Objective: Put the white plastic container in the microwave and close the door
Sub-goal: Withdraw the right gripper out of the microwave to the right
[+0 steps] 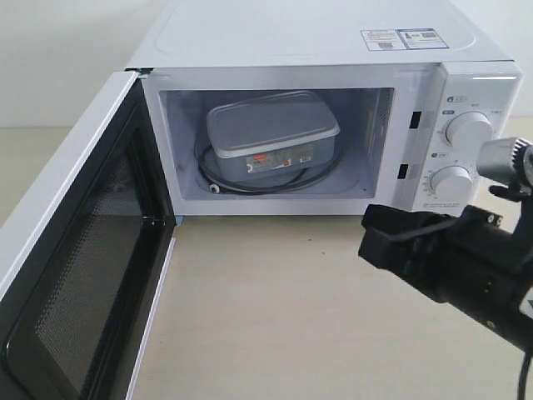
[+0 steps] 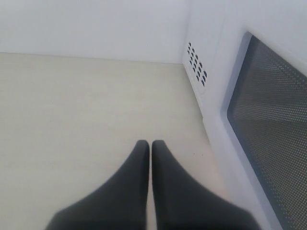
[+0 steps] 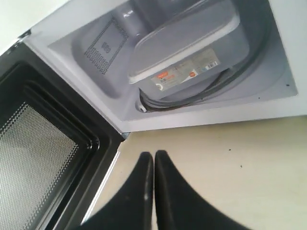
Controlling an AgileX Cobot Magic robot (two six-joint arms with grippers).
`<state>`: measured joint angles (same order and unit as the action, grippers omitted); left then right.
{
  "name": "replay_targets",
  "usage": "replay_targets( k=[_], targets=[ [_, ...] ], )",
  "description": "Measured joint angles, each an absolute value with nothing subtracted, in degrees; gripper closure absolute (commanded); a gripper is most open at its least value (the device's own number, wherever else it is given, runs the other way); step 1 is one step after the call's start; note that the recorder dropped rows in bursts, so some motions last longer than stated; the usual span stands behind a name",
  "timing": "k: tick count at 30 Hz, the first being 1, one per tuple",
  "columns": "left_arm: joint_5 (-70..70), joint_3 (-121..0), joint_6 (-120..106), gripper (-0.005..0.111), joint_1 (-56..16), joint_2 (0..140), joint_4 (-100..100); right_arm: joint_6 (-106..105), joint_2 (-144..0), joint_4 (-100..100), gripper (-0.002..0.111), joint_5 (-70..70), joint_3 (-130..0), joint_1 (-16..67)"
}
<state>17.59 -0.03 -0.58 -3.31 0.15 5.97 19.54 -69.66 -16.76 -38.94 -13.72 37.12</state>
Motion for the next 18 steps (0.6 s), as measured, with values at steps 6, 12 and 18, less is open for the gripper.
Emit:
replay_targets(
  k=[6,12,18],
  targets=[
    [17.59,-0.03,-0.58,0.102,-3.31,0.15,5.97,9.42,-62.94,-15.37,0.108,-37.88,-10.32,37.12],
    [17.59,-0.03,-0.58,0.102,-3.31,0.15,5.97,5.97,-58.22,-15.37,0.108,-37.53,-9.57,37.12],
    [17.59,-0.03,-0.58,0.102,-3.31,0.15,5.97,5.61,-58.09,-15.37,0.108,-37.53,-9.57,37.12]
  ],
)
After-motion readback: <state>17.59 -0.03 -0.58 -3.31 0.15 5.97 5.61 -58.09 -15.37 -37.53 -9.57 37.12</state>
